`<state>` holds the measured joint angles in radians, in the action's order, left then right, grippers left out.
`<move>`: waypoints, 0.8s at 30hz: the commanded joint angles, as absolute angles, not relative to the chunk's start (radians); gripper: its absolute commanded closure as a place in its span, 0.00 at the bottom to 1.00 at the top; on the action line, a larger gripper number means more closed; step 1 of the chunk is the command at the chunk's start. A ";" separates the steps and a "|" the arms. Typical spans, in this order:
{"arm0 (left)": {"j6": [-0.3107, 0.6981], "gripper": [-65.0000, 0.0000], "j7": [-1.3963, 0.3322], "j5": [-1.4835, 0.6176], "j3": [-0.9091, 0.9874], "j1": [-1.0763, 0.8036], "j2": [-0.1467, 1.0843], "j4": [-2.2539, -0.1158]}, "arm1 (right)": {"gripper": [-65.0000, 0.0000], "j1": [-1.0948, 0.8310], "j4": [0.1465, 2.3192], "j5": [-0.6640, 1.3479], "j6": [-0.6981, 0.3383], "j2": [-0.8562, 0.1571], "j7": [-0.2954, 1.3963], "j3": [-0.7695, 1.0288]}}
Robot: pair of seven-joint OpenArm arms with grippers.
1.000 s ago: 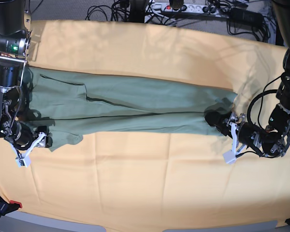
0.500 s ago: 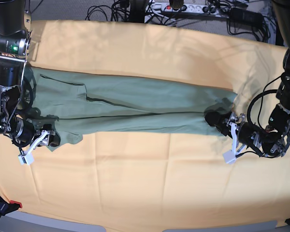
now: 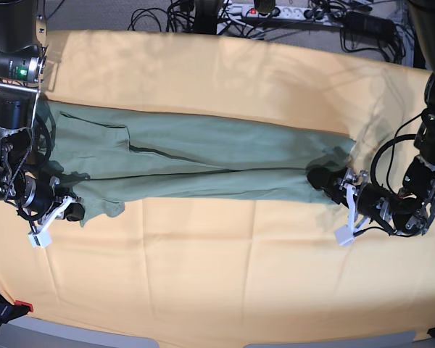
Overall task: Fold the T-shirt properly
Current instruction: 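Lower the folded edge onto the shirt and open the grippers, then pinch the shirt end with the right gripper and tuck it inward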
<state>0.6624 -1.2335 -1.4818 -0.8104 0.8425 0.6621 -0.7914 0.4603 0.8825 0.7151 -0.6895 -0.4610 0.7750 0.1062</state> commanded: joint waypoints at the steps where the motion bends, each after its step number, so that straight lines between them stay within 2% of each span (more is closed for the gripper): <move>1: 0.658 0.43 -1.226 -1.484 -0.802 0.873 0.673 -0.798 | 1.00 0.491 0.905 0.733 -0.698 -0.484 0.765 0.112; 7: 0.658 0.43 -1.226 -1.484 -0.802 0.873 0.673 -0.798 | 1.00 0.448 1.010 0.733 -0.698 -0.489 0.787 0.112; 16: 0.658 0.43 -1.226 -1.484 -0.802 0.873 0.673 -0.798 | 1.00 0.179 1.386 0.725 -0.698 -0.544 0.772 0.112; 24: 0.658 0.43 -1.226 -1.484 -0.802 0.873 0.674 -0.798 | 1.00 0.039 1.472 0.729 -0.698 -0.620 0.772 0.112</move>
